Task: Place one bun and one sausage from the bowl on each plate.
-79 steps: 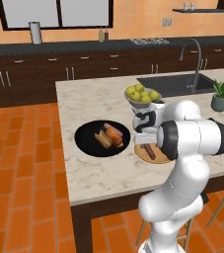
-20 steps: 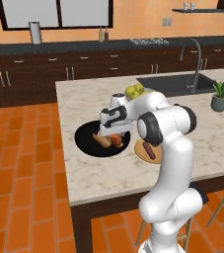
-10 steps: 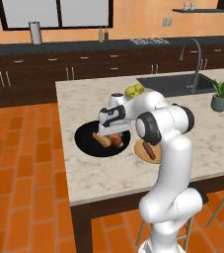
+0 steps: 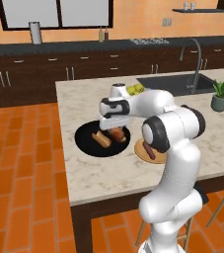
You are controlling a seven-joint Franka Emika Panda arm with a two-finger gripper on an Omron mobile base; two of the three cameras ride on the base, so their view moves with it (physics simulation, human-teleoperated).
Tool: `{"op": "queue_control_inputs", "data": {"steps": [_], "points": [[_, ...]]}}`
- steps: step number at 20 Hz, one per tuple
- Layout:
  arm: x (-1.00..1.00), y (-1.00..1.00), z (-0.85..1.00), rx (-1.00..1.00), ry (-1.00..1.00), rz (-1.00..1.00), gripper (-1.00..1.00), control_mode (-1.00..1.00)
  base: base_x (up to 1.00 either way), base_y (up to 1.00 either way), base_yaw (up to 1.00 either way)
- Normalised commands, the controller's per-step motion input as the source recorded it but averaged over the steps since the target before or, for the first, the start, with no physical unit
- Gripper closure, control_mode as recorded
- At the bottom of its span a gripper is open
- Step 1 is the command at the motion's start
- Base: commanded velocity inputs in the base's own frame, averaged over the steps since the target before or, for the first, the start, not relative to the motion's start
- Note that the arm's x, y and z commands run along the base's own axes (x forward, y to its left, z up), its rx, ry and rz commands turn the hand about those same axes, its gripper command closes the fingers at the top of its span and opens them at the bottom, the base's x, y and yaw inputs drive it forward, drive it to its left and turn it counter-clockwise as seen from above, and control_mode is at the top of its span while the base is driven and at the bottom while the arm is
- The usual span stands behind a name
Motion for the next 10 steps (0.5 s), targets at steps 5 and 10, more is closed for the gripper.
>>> {"op": "queue_control_inputs", "data": {"steps": [5, 10], "points": [[-0.48, -0.84, 0.56, 0.01, 0.01, -0.01, 1.0, -1.0, 0.0, 0.0, 0.0], [-0.26, -1.0, 0.26, 0.04, 0.03, -0.08, 1.0, -1.0, 0.0, 0.0, 0.0]]}}
